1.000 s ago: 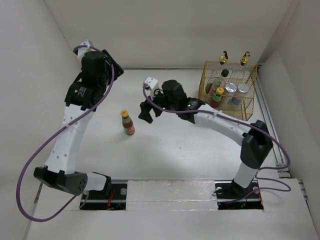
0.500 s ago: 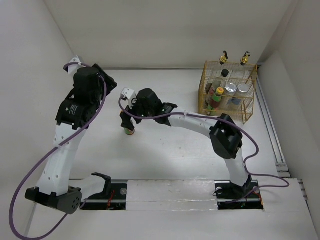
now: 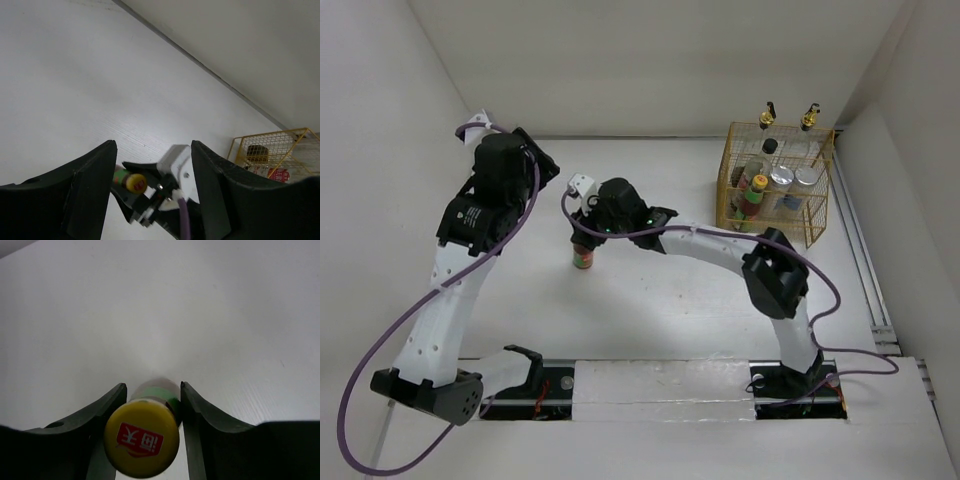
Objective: Organize the condiment bottles
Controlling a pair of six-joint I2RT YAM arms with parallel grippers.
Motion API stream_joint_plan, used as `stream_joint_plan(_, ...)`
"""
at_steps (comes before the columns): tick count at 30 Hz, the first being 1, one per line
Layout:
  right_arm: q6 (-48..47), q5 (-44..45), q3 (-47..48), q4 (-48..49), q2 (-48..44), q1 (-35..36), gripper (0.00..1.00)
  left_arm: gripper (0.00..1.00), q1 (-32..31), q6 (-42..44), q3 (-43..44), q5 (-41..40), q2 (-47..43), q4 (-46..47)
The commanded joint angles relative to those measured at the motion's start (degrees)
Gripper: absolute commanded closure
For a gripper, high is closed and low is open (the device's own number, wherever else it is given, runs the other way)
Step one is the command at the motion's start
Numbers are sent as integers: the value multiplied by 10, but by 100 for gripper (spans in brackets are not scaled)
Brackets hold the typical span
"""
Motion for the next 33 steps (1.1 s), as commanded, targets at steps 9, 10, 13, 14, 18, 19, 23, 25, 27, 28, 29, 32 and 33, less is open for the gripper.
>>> stream_joint_plan(9,55,77,-109,-76,-440,-183,86,41,-2,94,-22,153,36,137)
stream_joint_plan(10,55,92,-109,-124,-462,-204,86,41,-2,101,-22,170,47,144)
stream_joint_plan(13,55,138,-90,-213,-526,-296,87,39,-18,124,-17,213,75,168)
stream_joint_plan(14,55,146,-67,-234,-542,-318,87,39,-28,130,-6,213,83,174)
stream_joint_plan(18,55,159,-32,-300,-567,-419,88,38,-72,149,36,226,125,195)
stream_joint_plan(19,55,159,-32,-300,-567,-436,88,38,-72,154,45,233,142,195)
stream_joint_plan(23,50,165,-59,-312,-581,-494,89,37,-77,154,66,244,169,195)
stream_joint_plan(25,50,165,-103,-285,-587,-519,89,37,-77,154,77,258,180,195)
stream_joint_plan(27,56,152,-139,-237,-587,-550,91,36,-77,154,77,282,187,200)
stream_joint_plan(28,62,144,-168,-221,-580,-561,91,36,-77,154,77,288,187,200)
stream_joint_plan(29,62,137,-179,-204,-580,-569,92,34,-77,154,77,294,193,200)
stream_joint_plan(32,62,126,-200,-151,-552,-583,92,30,-77,160,77,300,193,200)
stream_joint_plan(33,62,126,-206,-135,-543,-588,92,29,-77,160,77,300,193,200)
